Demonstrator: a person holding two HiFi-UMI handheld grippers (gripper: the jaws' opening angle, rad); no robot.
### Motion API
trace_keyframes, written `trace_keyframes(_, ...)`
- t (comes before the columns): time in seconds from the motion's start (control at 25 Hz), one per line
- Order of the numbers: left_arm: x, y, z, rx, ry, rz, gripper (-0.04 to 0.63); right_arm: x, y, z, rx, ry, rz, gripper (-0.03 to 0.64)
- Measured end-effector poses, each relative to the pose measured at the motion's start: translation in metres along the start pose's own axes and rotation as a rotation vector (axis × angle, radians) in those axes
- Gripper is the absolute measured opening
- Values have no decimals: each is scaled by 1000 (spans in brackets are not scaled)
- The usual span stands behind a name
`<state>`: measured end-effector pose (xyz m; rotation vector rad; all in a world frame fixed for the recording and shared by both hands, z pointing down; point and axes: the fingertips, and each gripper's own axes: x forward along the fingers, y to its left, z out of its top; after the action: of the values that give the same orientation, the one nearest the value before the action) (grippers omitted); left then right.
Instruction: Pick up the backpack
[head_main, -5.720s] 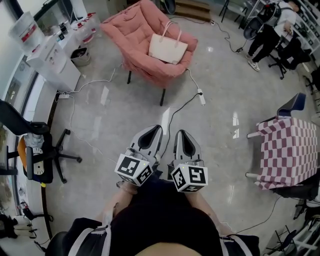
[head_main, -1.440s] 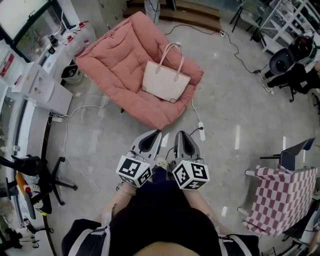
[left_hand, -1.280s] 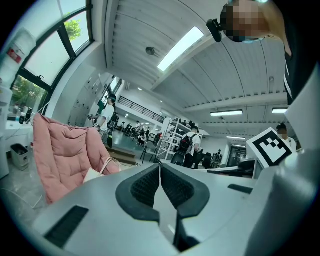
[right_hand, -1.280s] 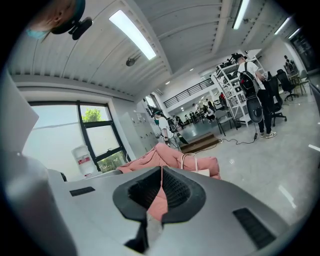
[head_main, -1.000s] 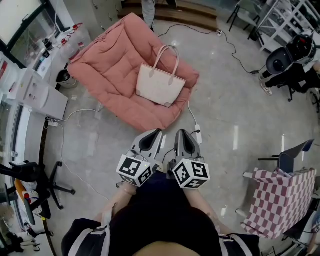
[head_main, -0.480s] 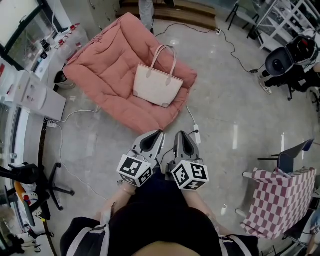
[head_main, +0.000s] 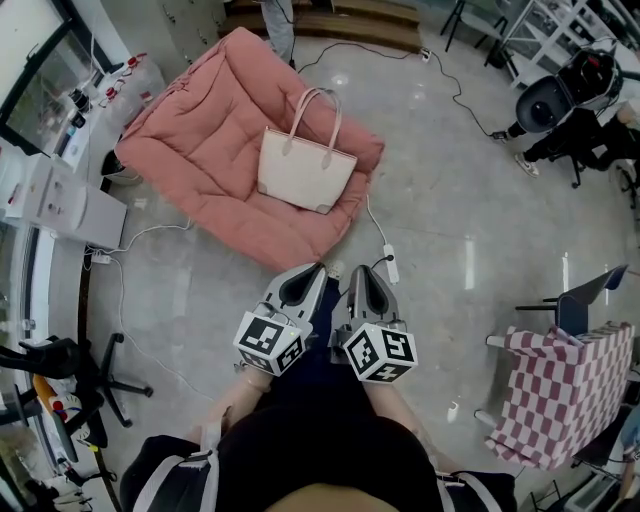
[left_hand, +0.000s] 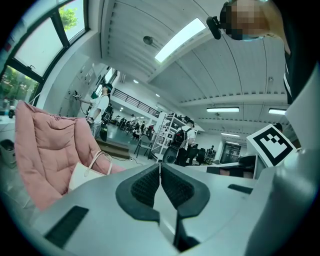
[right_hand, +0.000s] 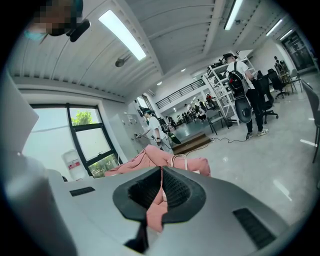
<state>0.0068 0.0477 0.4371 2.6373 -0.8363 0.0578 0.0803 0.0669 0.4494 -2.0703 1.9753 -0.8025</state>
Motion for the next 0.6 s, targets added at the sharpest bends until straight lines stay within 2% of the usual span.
trace_keyframes(0.28,32,16,6,5,5,1,26,28,-17,15,0,-6,-11,32)
trace_keyframes(0.6,92,45,34,8,-11,3,26,84,-36,50,-11,-8,-10,32)
